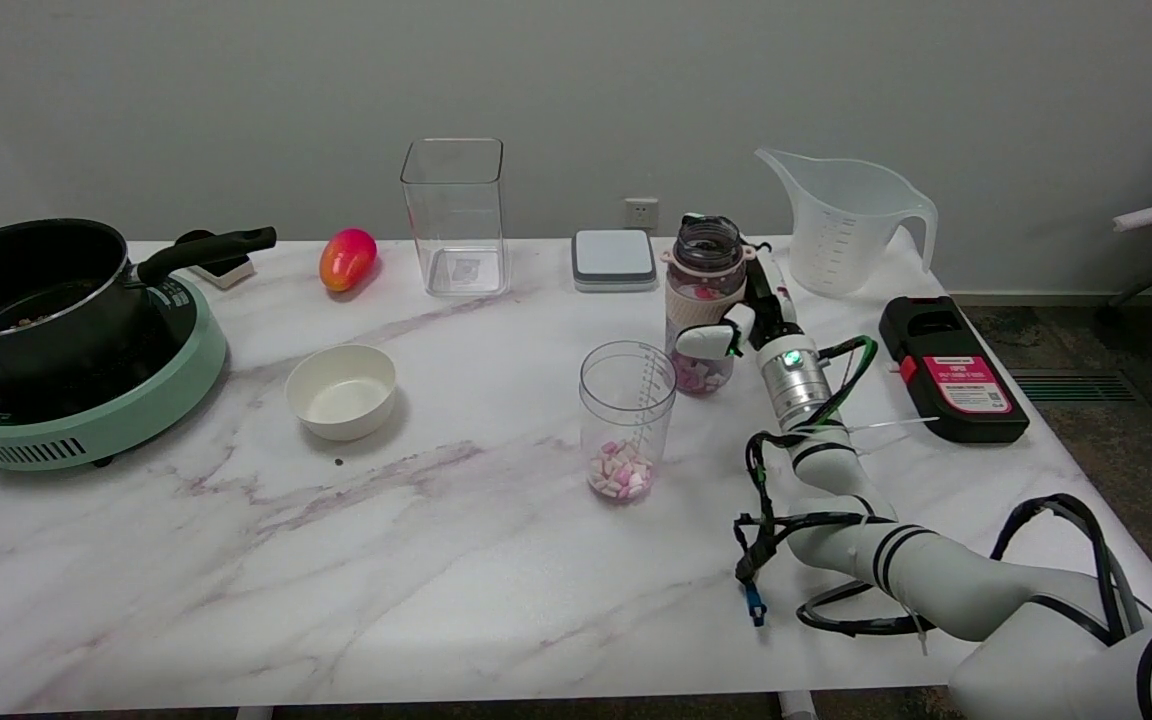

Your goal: Place the bottle onto the table.

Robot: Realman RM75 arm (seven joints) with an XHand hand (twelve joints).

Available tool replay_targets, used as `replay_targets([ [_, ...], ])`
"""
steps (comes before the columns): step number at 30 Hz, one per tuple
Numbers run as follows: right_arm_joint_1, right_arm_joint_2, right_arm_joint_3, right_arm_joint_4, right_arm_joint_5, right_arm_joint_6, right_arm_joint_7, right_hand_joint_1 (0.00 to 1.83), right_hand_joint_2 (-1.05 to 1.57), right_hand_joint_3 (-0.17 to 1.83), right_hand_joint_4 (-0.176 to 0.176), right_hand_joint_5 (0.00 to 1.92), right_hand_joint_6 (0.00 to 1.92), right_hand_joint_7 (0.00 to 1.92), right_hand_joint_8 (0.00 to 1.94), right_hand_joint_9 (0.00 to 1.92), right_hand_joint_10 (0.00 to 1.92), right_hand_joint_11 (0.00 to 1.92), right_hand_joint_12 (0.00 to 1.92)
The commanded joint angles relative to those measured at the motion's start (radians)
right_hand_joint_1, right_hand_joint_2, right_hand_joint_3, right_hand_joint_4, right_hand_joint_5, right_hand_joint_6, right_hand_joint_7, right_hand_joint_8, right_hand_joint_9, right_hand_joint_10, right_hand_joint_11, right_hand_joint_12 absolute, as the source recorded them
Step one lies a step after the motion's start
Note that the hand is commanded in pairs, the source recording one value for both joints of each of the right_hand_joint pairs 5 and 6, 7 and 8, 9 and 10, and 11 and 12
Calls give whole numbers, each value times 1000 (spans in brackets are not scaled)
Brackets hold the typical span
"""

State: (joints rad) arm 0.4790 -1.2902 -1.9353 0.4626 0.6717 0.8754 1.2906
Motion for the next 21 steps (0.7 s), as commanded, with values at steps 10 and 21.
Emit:
replay_targets([
  [10, -76, 135, 3, 102, -5, -29, 16, 1164, -879, 777, 0, 358, 358, 657, 657, 597, 597, 646, 646],
  [21, -168, 268, 43, 256, -5, -60, 14, 1190, -1019, 714, 0, 93, 93, 239, 239, 369, 369, 456, 456],
])
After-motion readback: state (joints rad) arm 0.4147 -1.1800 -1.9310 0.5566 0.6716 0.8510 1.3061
